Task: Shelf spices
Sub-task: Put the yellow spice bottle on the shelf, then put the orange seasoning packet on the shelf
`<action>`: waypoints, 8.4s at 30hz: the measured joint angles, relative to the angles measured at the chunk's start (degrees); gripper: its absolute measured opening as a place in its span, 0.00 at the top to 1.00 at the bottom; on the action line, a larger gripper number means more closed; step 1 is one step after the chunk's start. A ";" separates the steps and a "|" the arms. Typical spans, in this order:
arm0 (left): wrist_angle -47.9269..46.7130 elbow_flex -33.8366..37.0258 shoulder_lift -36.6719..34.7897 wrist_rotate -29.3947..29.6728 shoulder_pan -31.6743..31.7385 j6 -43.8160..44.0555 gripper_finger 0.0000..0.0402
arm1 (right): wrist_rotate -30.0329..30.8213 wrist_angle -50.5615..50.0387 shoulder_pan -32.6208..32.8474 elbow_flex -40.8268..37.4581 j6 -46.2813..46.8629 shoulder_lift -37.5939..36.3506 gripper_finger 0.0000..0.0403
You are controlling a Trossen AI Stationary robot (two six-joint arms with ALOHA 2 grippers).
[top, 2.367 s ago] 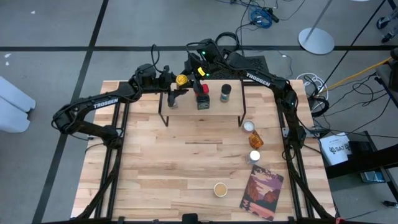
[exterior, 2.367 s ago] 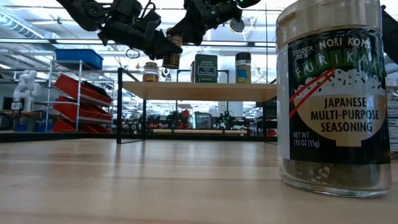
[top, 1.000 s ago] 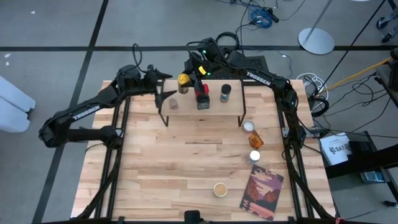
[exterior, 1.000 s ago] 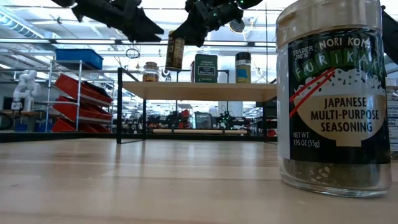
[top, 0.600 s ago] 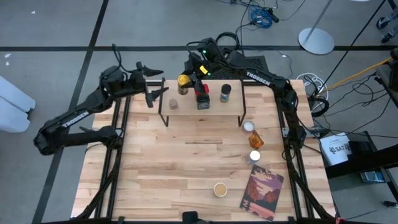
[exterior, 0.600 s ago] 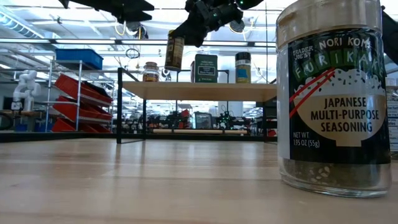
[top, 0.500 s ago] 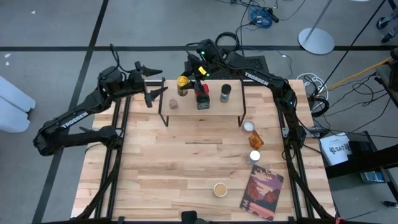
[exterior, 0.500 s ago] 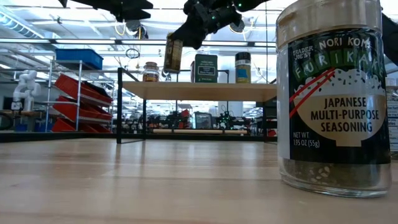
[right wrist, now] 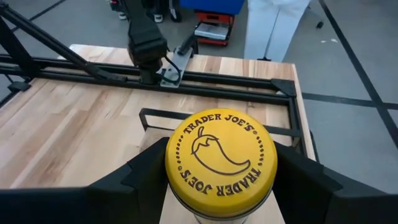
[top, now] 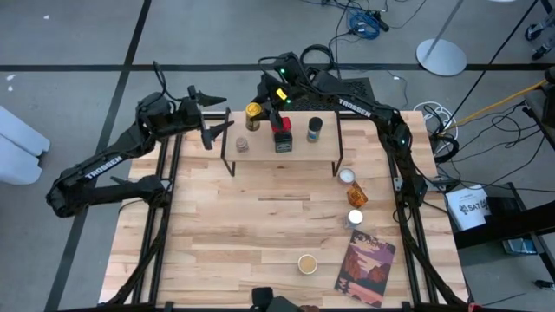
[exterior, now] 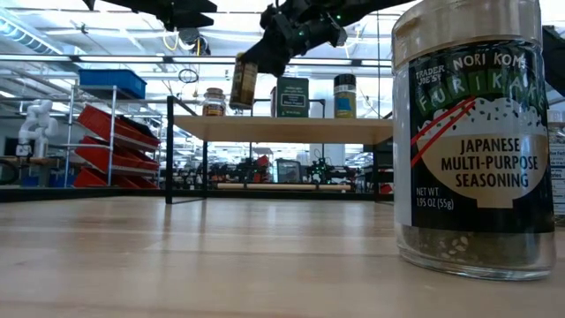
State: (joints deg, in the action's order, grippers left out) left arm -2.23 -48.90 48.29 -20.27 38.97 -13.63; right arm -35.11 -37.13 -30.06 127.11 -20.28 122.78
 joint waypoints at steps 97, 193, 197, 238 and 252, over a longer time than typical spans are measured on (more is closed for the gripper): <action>-1.84 0.02 0.04 -0.57 -0.12 -0.26 0.10 | -2.59 -3.42 0.32 -0.02 0.08 -0.13 0.24; -24.27 -25.46 24.63 28.44 -43.62 1.31 0.10 | 40.73 -25.46 38.62 -84.06 70.24 -62.31 0.85; -23.69 -25.46 24.63 29.81 -43.47 1.07 0.10 | 39.73 -24.62 38.62 -84.06 68.53 -62.31 0.97; 17.38 -25.44 48.51 3.17 -35.62 17.90 0.01 | 39.56 -24.97 38.77 -57.83 46.69 -60.84 1.00; 12.82 -26.05 49.37 7.04 -34.94 19.32 0.02 | 39.69 -19.29 38.76 -54.71 42.63 -56.36 1.00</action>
State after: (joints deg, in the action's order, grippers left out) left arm 10.59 -74.96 97.67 -13.23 4.03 5.69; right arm 4.58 -56.42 8.70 72.40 22.34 66.43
